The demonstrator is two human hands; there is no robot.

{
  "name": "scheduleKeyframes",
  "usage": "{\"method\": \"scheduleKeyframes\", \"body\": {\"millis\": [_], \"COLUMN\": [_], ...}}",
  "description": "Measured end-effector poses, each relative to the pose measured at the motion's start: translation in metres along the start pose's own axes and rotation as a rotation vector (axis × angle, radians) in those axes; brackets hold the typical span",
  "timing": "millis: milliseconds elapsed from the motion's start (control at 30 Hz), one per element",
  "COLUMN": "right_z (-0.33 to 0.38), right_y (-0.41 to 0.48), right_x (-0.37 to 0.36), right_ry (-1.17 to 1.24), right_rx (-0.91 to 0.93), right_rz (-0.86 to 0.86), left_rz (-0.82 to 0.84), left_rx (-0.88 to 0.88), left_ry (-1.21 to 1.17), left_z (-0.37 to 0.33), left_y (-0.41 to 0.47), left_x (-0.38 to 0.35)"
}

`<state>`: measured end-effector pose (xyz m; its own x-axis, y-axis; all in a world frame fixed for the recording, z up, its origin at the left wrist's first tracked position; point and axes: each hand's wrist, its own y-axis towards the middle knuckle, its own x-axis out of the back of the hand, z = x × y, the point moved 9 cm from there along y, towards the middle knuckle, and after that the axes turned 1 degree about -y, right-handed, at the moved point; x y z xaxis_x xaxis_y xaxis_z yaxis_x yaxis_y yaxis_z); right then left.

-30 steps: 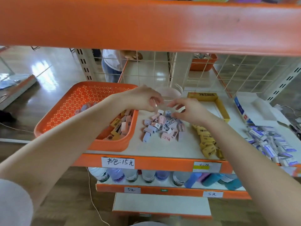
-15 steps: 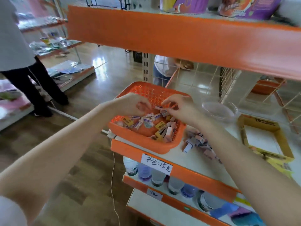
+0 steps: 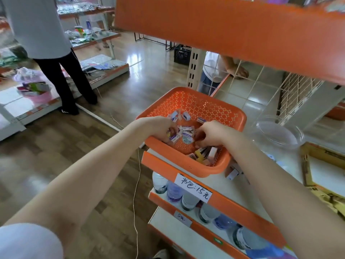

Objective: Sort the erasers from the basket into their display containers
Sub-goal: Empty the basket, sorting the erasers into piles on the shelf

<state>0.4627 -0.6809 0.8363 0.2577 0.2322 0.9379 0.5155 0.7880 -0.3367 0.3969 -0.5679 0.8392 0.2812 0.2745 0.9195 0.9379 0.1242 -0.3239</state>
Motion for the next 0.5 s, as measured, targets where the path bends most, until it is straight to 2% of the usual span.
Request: {"method": "scheduleKeyframes", "body": {"millis": [67,167,333,500], "right_z": [-0.001,-0.002,-0.001,-0.002], "right_y": [0.001,0.001,-0.001,-0.004], "right_x": [-0.002,-0.002,0.015,0.020], "right_ry": [0.009,0.056,0.163,0.241], "right_rx": [0.002,-0.003,0.020,0.016], "right_rz": [0.009,0.014,-0.119,-0.178], "left_rz": [0.037,0.073,0.018,-0.011], "left_rx": [0.026,0.010,0.023,0.097], "left_ry": [-0.032,0.043,0.087,0.198], "left_z": [0.001,-0.001,0.002,0.006], "left_y": [0.003,0.005,0.007,0.005], "left_x": [-0.008,-0.015,-0.009,-0.003]}}
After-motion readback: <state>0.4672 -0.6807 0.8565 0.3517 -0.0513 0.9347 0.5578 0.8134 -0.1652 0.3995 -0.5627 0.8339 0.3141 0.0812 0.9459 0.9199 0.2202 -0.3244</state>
